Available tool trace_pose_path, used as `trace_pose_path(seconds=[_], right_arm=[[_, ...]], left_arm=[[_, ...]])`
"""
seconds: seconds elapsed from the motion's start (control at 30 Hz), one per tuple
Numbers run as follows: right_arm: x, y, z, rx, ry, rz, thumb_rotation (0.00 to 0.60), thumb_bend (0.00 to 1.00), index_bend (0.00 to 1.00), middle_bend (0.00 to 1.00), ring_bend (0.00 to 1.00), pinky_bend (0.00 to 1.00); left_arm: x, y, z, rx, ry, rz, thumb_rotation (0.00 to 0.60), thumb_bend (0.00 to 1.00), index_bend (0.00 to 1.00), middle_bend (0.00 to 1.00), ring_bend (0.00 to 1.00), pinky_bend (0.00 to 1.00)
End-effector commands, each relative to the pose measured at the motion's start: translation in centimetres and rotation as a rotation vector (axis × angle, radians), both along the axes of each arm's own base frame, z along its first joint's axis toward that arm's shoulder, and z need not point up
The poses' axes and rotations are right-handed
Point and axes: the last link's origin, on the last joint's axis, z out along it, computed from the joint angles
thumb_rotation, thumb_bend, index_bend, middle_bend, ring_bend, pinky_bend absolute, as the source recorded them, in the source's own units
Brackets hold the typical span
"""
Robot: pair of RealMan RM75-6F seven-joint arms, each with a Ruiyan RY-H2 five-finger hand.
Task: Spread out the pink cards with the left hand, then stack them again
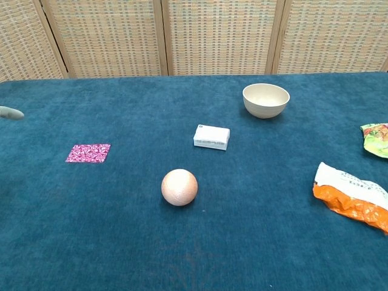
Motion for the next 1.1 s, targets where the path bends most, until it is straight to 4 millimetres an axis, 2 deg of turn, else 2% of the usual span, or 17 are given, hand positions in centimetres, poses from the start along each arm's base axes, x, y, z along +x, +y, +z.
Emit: trace_pose_path(seconds=[0.03, 0.23, 0.4, 0.83, 1.1], right_arm=[[-0.1, 0.0, 0.1, -0.004, -0.004, -0.003, 0.6, 0.1, 0.0, 0.0, 0.0, 0.0], [-0.3, -0.2, 0.3, -0.004, -0.016, -0.015, 0.6, 0.1, 0.0, 0.0, 0.0, 0.0], [-0.5, -0.2, 0.4, -0.006, -0.024, -0.02, 0.6, 0.1, 0.0, 0.0, 0.0, 0.0], [-0.6, -0.4, 0.3, 0.011, -0.04, -0.027, 0.6, 0.1, 0.0, 0.0, 0.0, 0.0], [-0.7, -0.5, 0.2, 0.02, -0.047, -0.033, 0.6, 0.1, 0.0, 0.0, 0.0, 0.0]], left_arm=[[1.4, 2.0, -0.8, -0.078, 0.014, 0.029, 0.6, 0.44, 0.0, 0.0, 0.0, 0.0], [1.3, 3.9, -2.2, -0.112, 0.123, 0.055, 0.6, 0.59, 0.0, 0.0, 0.0, 0.0], [1.9, 5.0, -3.2, -0.128, 0.173, 0.082, 0.6, 0.71, 0.0, 0.0, 0.0, 0.0], [3.0, 6.4, -6.7, -0.166, 0.223, 0.144, 0.6, 0.72, 0.0, 0.0, 0.0, 0.0], [4.3, 7.4, -7.9, -0.155, 0.223, 0.135, 0.6, 0.71, 0.0, 0.0, 0.0, 0.0]])
